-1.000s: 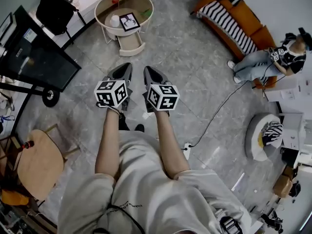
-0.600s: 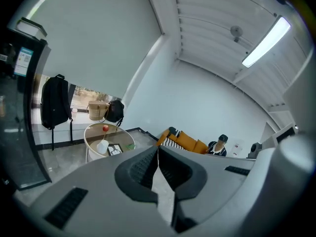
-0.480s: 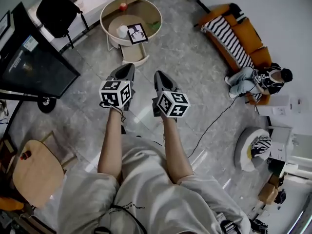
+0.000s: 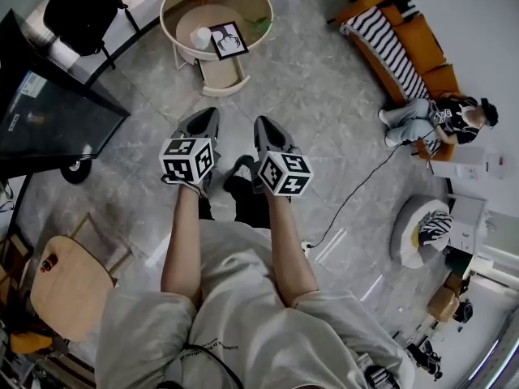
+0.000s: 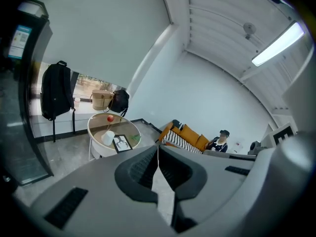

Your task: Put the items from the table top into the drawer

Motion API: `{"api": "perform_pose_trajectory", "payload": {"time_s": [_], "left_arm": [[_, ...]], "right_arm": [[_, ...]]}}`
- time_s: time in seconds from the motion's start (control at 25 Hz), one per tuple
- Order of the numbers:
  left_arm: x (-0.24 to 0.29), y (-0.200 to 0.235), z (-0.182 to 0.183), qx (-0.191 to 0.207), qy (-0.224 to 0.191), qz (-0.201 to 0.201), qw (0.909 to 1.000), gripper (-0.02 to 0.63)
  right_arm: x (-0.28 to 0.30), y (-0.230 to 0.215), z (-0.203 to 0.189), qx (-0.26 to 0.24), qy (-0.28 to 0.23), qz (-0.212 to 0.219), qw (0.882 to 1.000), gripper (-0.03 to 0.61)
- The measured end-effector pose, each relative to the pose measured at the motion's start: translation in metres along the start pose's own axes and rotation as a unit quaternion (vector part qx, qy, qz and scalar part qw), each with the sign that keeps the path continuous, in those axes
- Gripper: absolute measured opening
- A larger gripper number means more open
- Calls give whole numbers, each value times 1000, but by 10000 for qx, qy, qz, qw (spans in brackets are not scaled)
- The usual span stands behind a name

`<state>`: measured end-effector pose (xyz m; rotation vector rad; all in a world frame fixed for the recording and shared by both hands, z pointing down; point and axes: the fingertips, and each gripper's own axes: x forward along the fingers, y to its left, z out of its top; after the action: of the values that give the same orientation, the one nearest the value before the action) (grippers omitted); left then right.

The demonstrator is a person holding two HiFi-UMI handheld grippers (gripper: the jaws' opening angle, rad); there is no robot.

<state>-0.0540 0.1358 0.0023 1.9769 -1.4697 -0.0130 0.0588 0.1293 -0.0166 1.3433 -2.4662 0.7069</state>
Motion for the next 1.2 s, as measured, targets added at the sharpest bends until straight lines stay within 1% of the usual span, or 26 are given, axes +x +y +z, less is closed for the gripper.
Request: {"api": "perform_pose_trajectory", "payload": {"time_s": [0.16,0.28,0.36,0.52,0.6,0.64,0.72,0.84,0.96,1.04,1.2], "left_arm": [[26,0,-4,-46,65,144,9999,23],[59,-2,9,-9,13,251,9997,23],[80,-1,22,46,-17,341,9994,23],[120,-1,55,155,-225,571,9980,23],[139,-2,60,139,-296,670,9972,23],[148,-3,60,96,-319,699,9970,23],[162,-2,59,80,-294,737,9968,23],[172,6,54,307,-131,875,9956,23],[173,19,47,413,-97,1044,9936,23],[178,34,41,526,-64,1053,9930,23],[191,69,19,805,63,1041,9913,23]], "right_arm": [[5,-35,6,359,-183,-74,9992,35],[25,-63,24,322,-274,-17,9991,35],[44,-80,39,335,-318,63,9989,35],[82,-110,75,412,-485,312,9975,35],[98,-125,84,412,-468,468,9970,35],[106,-131,85,405,-379,594,9967,35],[125,-137,85,327,-109,888,9955,35],[141,-142,84,167,27,1158,9931,35],[152,-150,77,83,18,1246,9922,35],[164,-153,68,-1,1,1218,9926,35],[187,-150,31,-31,-5,1272,9919,35]]}}
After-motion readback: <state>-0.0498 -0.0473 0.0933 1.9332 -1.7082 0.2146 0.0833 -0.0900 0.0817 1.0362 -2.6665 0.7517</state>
